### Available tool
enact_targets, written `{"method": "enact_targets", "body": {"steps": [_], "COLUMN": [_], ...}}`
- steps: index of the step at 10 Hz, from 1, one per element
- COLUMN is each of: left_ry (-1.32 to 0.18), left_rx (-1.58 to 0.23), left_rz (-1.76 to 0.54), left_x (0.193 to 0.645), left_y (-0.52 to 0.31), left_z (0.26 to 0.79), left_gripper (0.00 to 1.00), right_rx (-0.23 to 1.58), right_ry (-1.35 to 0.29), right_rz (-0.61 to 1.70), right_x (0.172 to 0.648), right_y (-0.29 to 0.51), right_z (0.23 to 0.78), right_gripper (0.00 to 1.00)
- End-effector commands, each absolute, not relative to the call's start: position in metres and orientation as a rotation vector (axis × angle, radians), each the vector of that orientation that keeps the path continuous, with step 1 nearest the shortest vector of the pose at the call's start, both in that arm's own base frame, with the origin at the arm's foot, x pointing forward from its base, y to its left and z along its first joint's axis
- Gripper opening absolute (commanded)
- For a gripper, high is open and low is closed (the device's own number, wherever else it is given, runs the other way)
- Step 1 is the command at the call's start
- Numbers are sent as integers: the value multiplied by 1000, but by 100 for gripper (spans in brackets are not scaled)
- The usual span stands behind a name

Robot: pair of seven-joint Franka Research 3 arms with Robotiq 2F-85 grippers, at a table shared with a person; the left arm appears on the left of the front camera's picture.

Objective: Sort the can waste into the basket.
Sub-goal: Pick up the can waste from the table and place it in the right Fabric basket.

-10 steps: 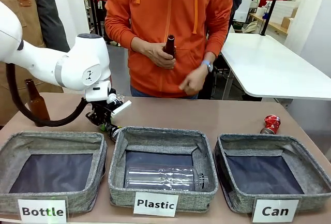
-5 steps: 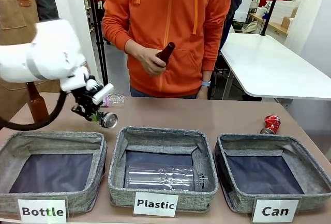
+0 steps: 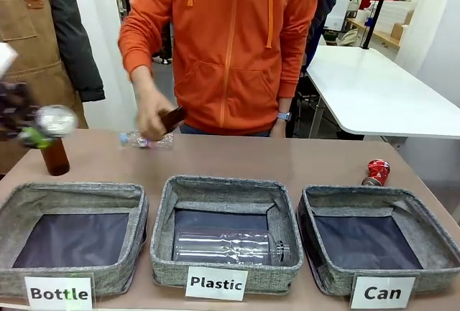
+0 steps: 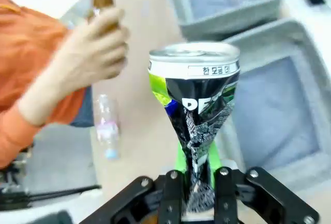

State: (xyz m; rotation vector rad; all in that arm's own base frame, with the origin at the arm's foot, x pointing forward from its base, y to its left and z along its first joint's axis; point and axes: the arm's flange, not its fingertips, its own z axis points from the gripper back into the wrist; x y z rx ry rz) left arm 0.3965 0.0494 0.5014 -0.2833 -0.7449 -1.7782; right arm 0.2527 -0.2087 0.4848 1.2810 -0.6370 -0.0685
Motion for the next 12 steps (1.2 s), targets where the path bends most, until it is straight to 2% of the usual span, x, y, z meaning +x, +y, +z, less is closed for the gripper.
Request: {"method": "enact_targets", "body": {"steps": [1, 3, 4, 6, 8, 12], "left_ry": [-725, -742, -709, -707, -807, -784], "left_rx": [-353, -280, -226, -233, -263, -306], "left_rz": [-1741, -1482, -1423, -1397, -1355, -1285], "left_x": [351, 287, 260, 222, 217, 243], "left_y": [111, 202, 239, 285, 303, 276], "left_z": [525, 539, 538, 519, 504, 516], "left_gripper": [0, 0, 0, 0, 0, 0], "right_rx": [1296, 1296, 1296, 1296, 1296, 1296], "right_ry": [-671, -671, -671, -671, -671, -671], "right_rz": [-49, -49, -49, -49, -49, -49], "right_x": [255, 255, 255, 255, 255, 255], "right_y": [-210, -210, -210, -210, -210, -210], "right_z": [488, 488, 488, 488, 488, 488], "right_gripper": [100, 100, 100, 100, 100, 100]}}
